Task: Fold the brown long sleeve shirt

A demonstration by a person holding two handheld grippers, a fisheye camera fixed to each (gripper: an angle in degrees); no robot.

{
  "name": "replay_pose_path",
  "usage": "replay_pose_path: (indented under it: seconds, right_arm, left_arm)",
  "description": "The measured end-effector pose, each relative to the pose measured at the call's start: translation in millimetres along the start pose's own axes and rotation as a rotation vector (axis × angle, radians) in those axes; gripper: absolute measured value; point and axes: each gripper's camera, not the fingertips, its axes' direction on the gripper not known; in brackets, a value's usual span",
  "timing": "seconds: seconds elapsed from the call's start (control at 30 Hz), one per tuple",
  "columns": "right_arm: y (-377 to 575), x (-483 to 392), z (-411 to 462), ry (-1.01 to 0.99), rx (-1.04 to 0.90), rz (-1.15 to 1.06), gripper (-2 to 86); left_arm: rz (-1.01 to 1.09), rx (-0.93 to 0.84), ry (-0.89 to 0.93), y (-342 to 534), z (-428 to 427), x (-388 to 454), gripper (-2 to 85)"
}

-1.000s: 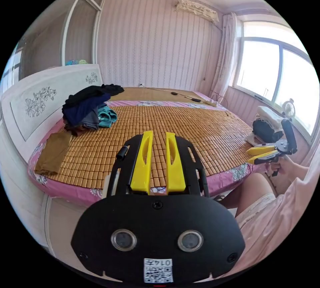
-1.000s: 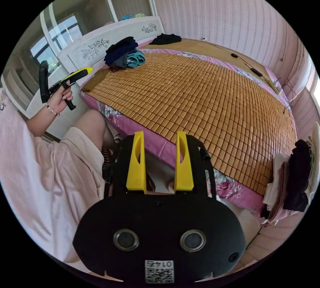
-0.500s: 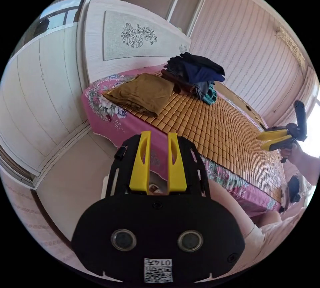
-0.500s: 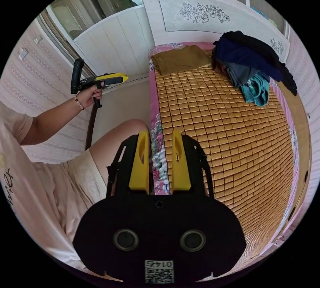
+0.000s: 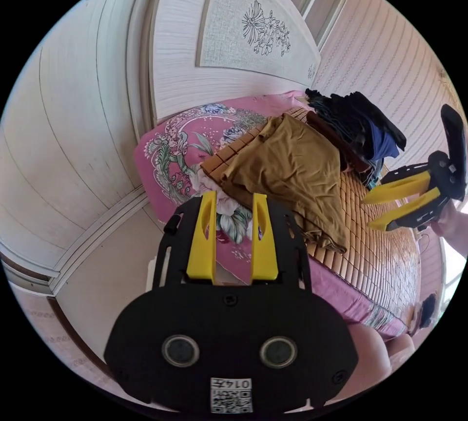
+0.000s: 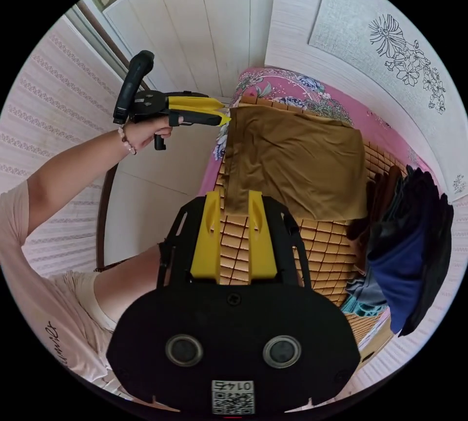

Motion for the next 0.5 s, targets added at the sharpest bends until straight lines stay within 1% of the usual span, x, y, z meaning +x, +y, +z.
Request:
replay_pose_path:
  seconds: [0.07, 0.1, 0.13, 0.17, 0.23, 0.27, 0.33, 0.4, 0.43, 0.5]
  right_arm:
    - [-13.1, 12.1, 31.3, -0.004, -0.032, 0.054, 9.5]
    - [-16.9, 21.0, 53.5, -0.014, -0.089, 0.095, 9.4]
    - [-16.9, 25.6, 62.1, -0.032, -0.108, 0.114, 9.1]
    - [-12.8, 36.2, 63.0, -0.074, -0.061, 0.164, 7.8]
    - [-2.4, 52.8, 53.6, -0.126, 0.001, 0.23, 4.4]
    - [8.2, 61.2, 42.5, -0.148, 0.052, 0.234, 1.8]
    - [28.2, 72.5, 23.2, -0.143, 0.113, 0.242, 1.0]
    - [67.6, 87.9, -9.0, -0.159, 0.217, 0.282, 0.5]
    - [80.0, 91.5, -17.5, -0.162, 0.241, 0.299, 0.5]
    - [141.2, 99.8, -51.2, -0.141, 0.339, 0.383, 0.4]
  left_arm:
    - [-0.017, -0.025, 0.034, -18.2, -0.1, 0.1, 9.7]
    - [-0.031, -0.028, 0.036, -21.7, -2.7, -0.3, 9.3]
    - [-0.039, -0.032, 0.042, -27.8, -10.3, 0.3, 7.4]
    - [-0.012, -0.017, 0.065, -32.4, -22.8, 5.2, 4.4]
    - [-0.001, 0.027, 0.053, -37.3, -47.4, 15.9, 0.1]
    - [0.04, 0.061, 0.053, -40.2, -65.6, 28.2, -0.4]
    - [0.112, 0.104, 0.062, -44.5, -89.4, 51.3, -0.8]
    - [0.155, 0.122, 0.082, -48.9, -111.1, 75.2, -0.9]
    - [0.17, 0.143, 0.132, -50.5, -128.6, 91.3, -0.9]
    - [0.22, 0.175, 0.202, -48.3, -160.7, 123.3, -1.0]
